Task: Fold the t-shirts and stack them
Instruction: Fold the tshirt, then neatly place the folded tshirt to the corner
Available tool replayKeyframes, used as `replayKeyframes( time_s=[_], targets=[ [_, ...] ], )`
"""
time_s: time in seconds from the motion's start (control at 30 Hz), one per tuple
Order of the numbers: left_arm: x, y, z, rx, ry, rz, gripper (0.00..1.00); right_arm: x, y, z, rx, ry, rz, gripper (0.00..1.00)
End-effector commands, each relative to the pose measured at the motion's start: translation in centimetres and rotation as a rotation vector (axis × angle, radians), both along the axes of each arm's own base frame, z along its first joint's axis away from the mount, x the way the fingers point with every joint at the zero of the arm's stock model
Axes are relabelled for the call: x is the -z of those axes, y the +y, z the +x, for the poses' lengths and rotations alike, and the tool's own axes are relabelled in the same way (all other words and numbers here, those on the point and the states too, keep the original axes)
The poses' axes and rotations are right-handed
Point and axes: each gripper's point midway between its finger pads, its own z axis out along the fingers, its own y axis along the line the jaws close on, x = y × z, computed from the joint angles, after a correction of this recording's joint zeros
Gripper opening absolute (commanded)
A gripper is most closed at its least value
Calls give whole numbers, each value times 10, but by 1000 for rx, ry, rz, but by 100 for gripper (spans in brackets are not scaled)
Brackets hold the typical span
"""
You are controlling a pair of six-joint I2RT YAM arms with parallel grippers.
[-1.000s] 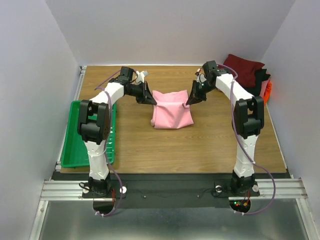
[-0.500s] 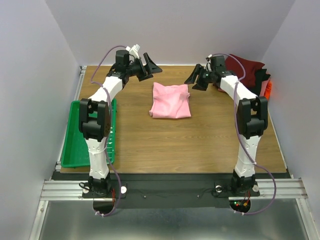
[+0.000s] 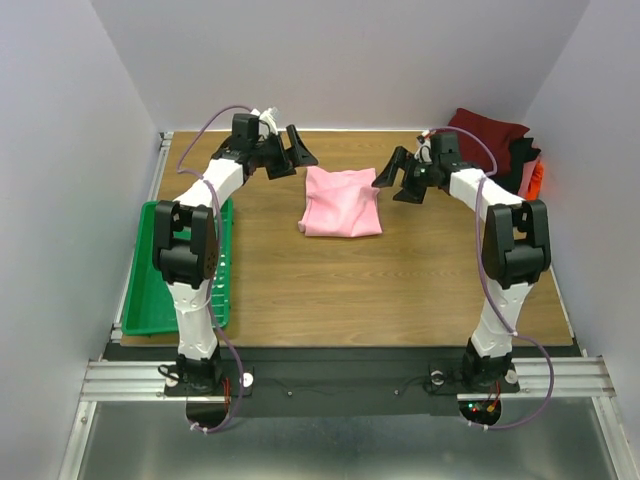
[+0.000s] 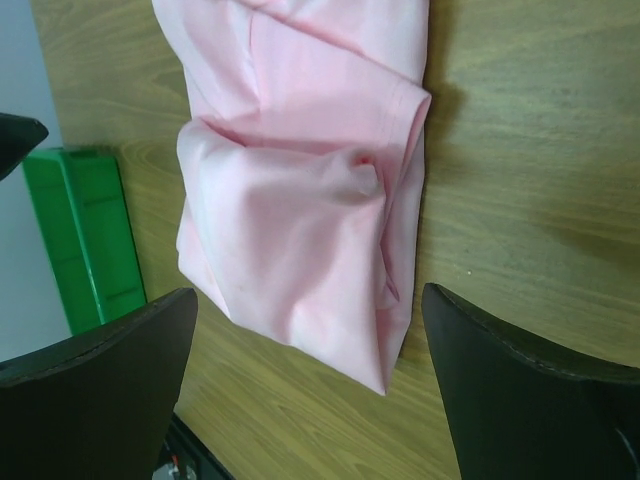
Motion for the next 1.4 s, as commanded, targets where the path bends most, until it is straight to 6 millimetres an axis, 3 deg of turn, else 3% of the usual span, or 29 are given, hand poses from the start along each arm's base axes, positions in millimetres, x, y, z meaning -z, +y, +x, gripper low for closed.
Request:
replayKeyframes(
  time_s=[0.0, 0.23, 0.63, 0.87, 1.03, 1.37],
  targets=[
    [15, 5, -11, 17, 0, 79, 99, -25, 8, 2, -68, -119, 43, 100],
    [60, 3, -17, 37, 79, 119, 99, 1, 12, -1, -84, -83, 66, 100],
    [111, -6, -34, 84, 187, 120, 99, 46, 17, -10, -125, -15, 91, 100],
    [131, -10, -44, 102, 231, 117, 99, 66, 23, -19, -145, 20, 141, 100],
    [139, -18, -52, 116, 252, 107, 98, 75, 42, -29, -196, 45, 155, 100],
    [133, -50, -56, 168, 243, 50, 98, 78, 101, -22, -267, -4, 126, 100]
  ],
)
